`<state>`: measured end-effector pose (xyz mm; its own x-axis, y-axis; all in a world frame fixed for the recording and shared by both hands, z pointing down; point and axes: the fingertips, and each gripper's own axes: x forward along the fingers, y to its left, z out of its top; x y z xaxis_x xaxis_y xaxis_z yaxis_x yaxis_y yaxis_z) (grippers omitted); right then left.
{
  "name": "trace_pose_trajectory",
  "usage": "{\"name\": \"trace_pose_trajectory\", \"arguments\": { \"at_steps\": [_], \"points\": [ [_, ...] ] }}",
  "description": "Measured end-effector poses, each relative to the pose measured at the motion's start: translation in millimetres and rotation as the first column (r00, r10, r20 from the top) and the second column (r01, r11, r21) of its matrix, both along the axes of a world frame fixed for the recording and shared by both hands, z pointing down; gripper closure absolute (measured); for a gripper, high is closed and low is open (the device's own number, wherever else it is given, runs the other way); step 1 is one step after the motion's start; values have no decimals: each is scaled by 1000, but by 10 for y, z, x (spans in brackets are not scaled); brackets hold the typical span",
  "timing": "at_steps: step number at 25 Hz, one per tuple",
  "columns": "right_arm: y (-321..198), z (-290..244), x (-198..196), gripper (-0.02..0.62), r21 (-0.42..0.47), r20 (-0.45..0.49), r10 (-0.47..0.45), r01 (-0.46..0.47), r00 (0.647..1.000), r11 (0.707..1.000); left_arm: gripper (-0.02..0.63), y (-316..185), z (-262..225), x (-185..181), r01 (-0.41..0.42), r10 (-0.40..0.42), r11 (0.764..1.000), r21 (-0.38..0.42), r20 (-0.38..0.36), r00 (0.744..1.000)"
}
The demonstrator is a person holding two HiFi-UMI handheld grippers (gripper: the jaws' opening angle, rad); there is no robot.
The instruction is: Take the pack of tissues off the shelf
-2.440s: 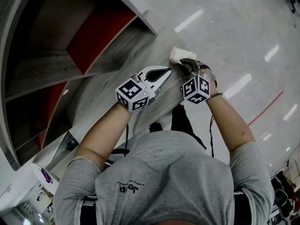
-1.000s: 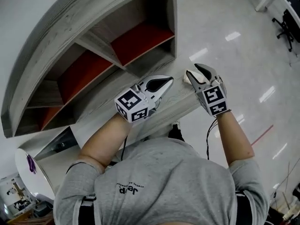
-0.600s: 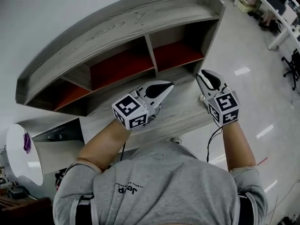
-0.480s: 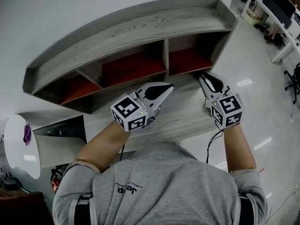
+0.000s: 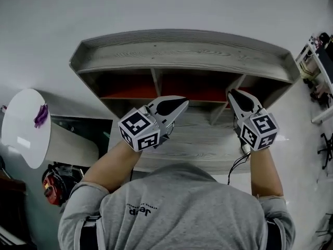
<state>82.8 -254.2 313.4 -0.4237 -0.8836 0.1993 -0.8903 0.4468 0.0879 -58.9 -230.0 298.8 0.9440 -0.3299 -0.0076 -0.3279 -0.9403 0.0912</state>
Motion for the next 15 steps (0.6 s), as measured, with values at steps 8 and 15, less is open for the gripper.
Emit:
{"name": "trace_pose_trajectory", "arguments": {
  "at_steps": [8, 15],
  "points": [
    [-248, -122, -820, 581, 9, 45, -128, 127, 991, 992, 595, -123, -125, -889, 150, -150, 989, -11, -37, 988],
    [-197, -133, -1350, 589, 54, 132, -227, 221, 965, 974, 595, -66, -180, -1453, 225, -224, 974, 3, -40, 974]
  ]
}}
